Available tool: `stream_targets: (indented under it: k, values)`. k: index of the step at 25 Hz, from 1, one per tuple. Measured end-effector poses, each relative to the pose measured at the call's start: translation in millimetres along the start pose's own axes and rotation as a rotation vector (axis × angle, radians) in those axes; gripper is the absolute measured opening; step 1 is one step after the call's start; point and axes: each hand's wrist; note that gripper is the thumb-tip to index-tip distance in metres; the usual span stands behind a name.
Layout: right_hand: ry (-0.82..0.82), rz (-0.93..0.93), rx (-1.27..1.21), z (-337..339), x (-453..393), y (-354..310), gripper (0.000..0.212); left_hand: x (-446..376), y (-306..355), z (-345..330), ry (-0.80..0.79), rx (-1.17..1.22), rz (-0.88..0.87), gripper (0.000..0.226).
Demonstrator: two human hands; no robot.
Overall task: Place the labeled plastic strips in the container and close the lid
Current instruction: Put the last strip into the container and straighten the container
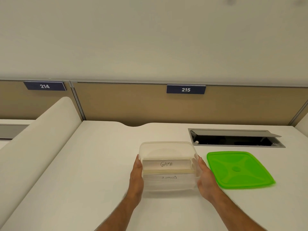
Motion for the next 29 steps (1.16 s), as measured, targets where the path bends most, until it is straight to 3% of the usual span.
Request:
stream_targets:
  k: [8,29]
  values:
    - [0.023,0.053,0.001,3.9,52.6,20.0,0.039,45.2,6.4,9.7,-0.043,0.015,-0.074,0.040]
    - [0.021,0.103,0.007,26.6,145.5,86.4,0.027,145.0,-5.8,43.8,-0.047,0.034,-0.056,0.035]
Point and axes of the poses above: each hand's wrist, its own x-axis away from the middle knuckle, its own z-axis out of the back of the hand, y = z × x, and after that the axes turned 11 degrees about -z, right-handed
